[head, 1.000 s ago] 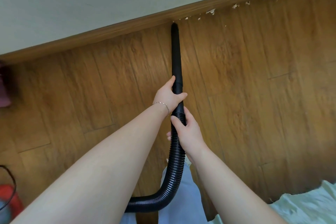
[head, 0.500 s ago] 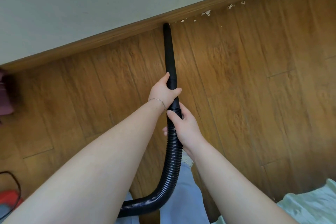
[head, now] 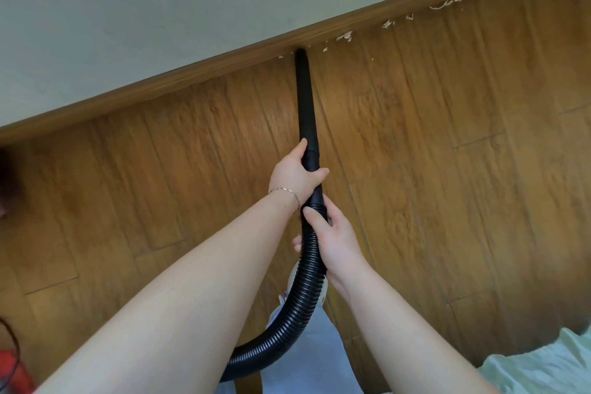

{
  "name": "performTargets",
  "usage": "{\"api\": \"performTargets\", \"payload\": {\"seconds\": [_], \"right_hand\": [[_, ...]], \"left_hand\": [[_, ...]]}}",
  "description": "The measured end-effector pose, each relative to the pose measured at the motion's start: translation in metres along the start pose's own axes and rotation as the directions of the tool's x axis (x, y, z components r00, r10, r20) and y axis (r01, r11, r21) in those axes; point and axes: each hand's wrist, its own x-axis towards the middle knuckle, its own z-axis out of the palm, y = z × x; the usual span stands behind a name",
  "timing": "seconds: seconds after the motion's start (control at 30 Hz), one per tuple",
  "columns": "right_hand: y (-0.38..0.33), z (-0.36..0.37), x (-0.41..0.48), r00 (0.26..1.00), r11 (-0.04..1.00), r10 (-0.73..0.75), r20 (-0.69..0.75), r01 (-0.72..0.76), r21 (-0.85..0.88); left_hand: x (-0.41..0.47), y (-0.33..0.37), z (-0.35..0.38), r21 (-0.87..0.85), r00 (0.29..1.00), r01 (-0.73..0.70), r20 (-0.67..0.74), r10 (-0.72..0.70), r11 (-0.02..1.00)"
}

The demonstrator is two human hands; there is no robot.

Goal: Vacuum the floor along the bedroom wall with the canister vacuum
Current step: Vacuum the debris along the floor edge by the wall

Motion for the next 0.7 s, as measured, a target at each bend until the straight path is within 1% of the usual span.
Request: {"api": "performTargets", "payload": {"seconds": [0.13, 0.3, 0.5, 0.7], "right_hand": [[-0.006, -0.004, 0.003, 1.000, 1.000, 0.006, 0.008, -0.006, 0.023], [-0.002, 0.009, -0.002, 0.999, 0.999, 0.025, 0.046, -0.027, 0.046], [-0.001, 0.025, -0.005, 0.997, 0.994, 0.043, 0.067, -0.050, 0.096], [0.003, 0.040, -0.012, 0.996, 0.996, 0.055, 0.067, -0.059, 0.062]], "left_hand": [[0.005, 0.007, 0.002, 0.021, 1.000, 0.003, -0.009, -0.003, 1.000], [-0.002, -0.004, -0.006, 0.038, 0.998, 0.038, -0.044, -0.036, 0.999], [-0.004, -0.012, -0.020, 0.052, 0.998, 0.044, -0.046, -0.042, 0.998], [-0.013, -0.024, -0.036, 0.022, 0.996, 0.065, -0.055, -0.064, 0.998]]}}
